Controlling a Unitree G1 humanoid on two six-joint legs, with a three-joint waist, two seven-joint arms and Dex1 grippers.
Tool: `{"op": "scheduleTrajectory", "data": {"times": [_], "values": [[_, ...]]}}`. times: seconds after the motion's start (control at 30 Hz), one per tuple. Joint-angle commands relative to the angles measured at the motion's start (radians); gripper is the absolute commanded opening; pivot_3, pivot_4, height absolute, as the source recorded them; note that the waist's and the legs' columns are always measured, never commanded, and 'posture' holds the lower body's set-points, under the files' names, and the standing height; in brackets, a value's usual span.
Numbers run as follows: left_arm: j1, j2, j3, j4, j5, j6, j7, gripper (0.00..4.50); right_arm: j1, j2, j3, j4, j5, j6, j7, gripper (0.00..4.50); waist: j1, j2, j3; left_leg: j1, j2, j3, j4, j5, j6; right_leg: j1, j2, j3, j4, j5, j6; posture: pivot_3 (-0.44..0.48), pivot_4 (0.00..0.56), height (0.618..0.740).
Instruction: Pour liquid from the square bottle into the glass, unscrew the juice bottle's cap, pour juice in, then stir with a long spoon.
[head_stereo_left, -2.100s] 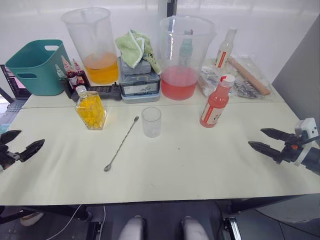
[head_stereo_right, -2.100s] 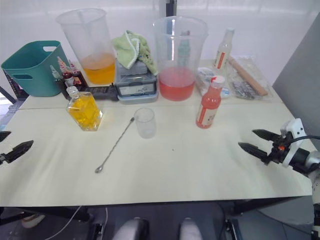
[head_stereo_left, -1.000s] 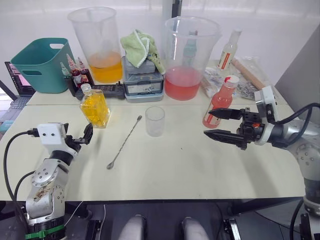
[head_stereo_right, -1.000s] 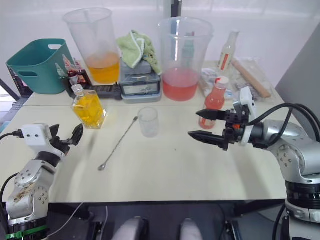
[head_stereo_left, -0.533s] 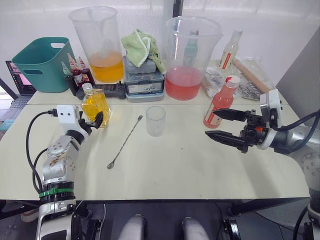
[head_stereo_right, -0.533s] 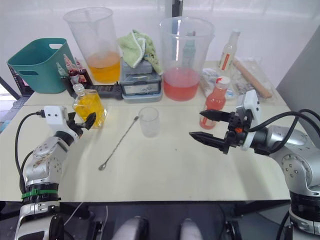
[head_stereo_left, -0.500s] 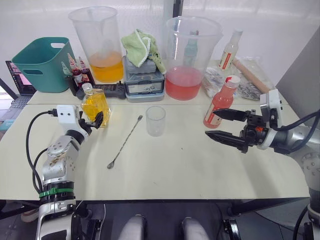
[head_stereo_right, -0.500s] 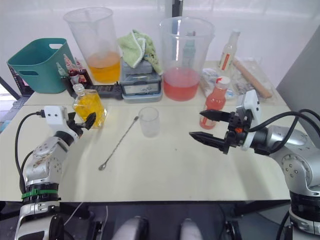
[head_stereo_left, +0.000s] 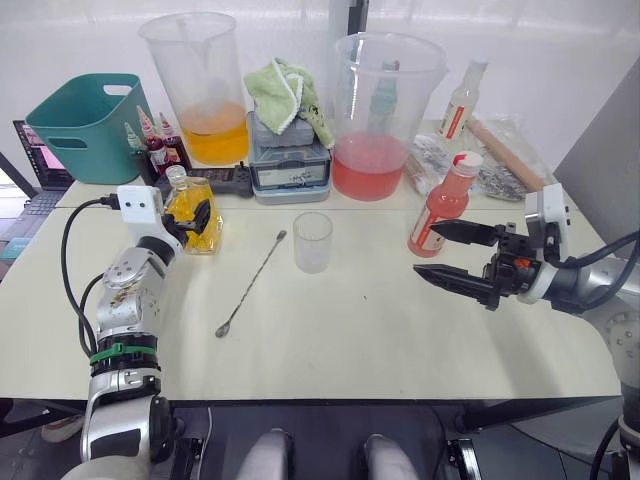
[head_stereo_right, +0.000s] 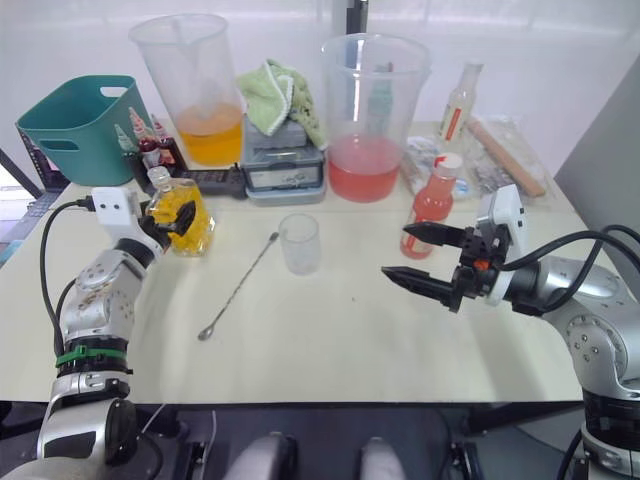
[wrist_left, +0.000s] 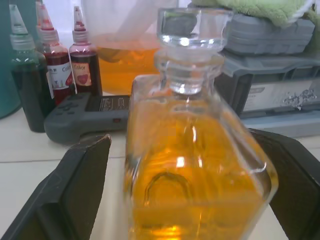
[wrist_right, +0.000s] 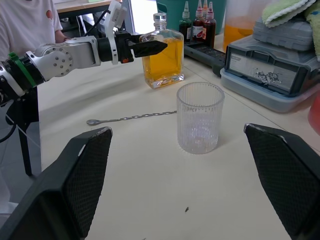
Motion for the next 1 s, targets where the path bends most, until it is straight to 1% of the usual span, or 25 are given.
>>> {"op": "scheduleTrajectory", "data": {"times": [0.03,0.07,0.17,0.23,0.27,0.4,0.53,0.6,0.7,0.77,0.87,0.9,1.0], "values": [[-0.034,0.009,-0.005,0.024,0.019,-0.044,0.007,4.50,-0.002,-0.014,-0.022,-0.028,0.006,-0.021,-0.003,4.48,-0.002,0.000,0.000,0.000,0.000,0.000,0.000,0.000,0.000,0.000,0.000,0.000,0.000,0.000,0.000,0.000,0.150,0.740],[-0.042,0.008,-0.005,0.040,0.023,-0.051,0.014,4.50,-0.003,-0.013,-0.021,-0.029,0.005,-0.022,-0.004,4.48,-0.002,0.000,0.000,0.000,0.000,0.000,0.000,0.000,0.000,0.000,0.000,0.000,0.000,0.000,0.000,0.000,0.150,0.740],[-0.075,0.016,-0.006,0.090,0.034,-0.074,0.021,3.69,-0.007,-0.011,-0.020,-0.026,-0.003,-0.028,-0.011,4.50,-0.001,0.000,0.000,0.000,-0.001,0.000,0.000,0.000,0.000,0.000,0.000,0.000,0.000,0.000,0.000,0.000,0.150,0.740],[-0.098,0.024,-0.008,0.111,0.041,-0.092,0.022,2.92,-0.009,-0.009,-0.016,-0.024,-0.007,-0.030,-0.014,4.50,-0.001,0.000,0.000,0.000,-0.001,0.000,0.000,0.000,0.000,0.000,0.000,0.000,0.000,0.000,0.000,0.000,0.150,0.740],[-0.104,0.027,-0.007,0.115,0.041,-0.093,0.021,2.82,-0.011,-0.007,-0.013,-0.023,-0.008,-0.031,-0.015,4.50,-0.001,0.000,0.000,0.000,-0.001,0.000,0.000,0.000,0.000,0.000,0.000,0.000,0.000,0.000,0.000,0.000,0.150,0.740],[-0.074,0.043,0.006,0.064,0.030,-0.085,0.006,2.82,-0.018,-0.004,0.003,-0.021,-0.011,-0.033,-0.016,4.50,-0.001,-0.001,0.001,0.000,-0.002,0.000,0.000,0.000,0.000,0.000,0.000,0.000,0.000,0.000,0.000,0.000,0.150,0.740],[-0.015,0.069,0.040,-0.063,-0.026,-0.050,-0.036,2.82,-0.043,-0.001,0.028,-0.003,-0.011,-0.035,-0.010,4.50,-0.013,-0.002,0.001,-0.002,0.000,-0.001,0.000,0.000,0.000,-0.002,0.000,0.000,0.001,0.000,0.000,0.000,0.150,0.740],[0.026,0.100,0.048,-0.143,-0.057,-0.010,-0.082,2.82,-0.060,0.002,0.042,0.010,-0.014,-0.036,-0.004,4.50,-0.022,-0.003,0.002,-0.005,0.000,-0.001,0.000,0.000,0.000,-0.005,0.000,0.000,0.001,0.000,0.000,0.000,0.150,0.740],[0.086,0.154,0.089,-0.270,-0.152,0.038,-0.191,2.82,-0.076,-0.001,0.070,0.033,-0.020,-0.032,0.020,4.50,-0.026,-0.005,0.003,-0.005,0.000,-0.001,0.000,0.000,0.000,-0.006,0.000,-0.001,0.001,0.000,0.000,0.000,0.150,0.740],[0.137,0.213,0.091,-0.360,-0.194,0.066,-0.292,2.82,-0.088,-0.014,0.089,0.047,-0.026,-0.032,0.053,4.50,-0.027,-0.008,0.005,-0.006,0.001,-0.001,0.000,0.000,0.000,-0.007,0.000,-0.001,0.001,0.000,0.000,0.000,0.150,0.740],[0.198,0.280,0.077,-0.451,-0.247,0.126,-0.402,2.82,-0.114,-0.012,0.103,0.071,-0.026,-0.030,0.070,4.50,-0.024,-0.009,0.005,-0.012,0.001,-0.002,0.000,0.000,0.000,-0.013,-0.001,-0.001,0.001,0.001,-0.001,0.000,0.150,0.740],[0.212,0.304,0.068,-0.482,-0.279,0.168,-0.447,2.82,-0.120,-0.012,0.108,0.073,-0.023,-0.026,0.077,4.50,-0.021,-0.009,0.005,-0.014,0.001,-0.002,0.001,0.001,-0.001,-0.014,-0.001,-0.001,0.001,0.002,-0.001,0.000,0.150,0.740],[0.244,0.358,0.020,-0.587,-0.355,0.257,-0.568,2.82,-0.118,-0.012,0.110,0.067,-0.020,-0.022,0.088,4.50,-0.015,-0.009,0.005,-0.015,0.000,-0.002,0.001,0.001,-0.001,-0.015,-0.001,-0.001,0.002,0.002,-0.001,0.000,0.150,0.740]]}}
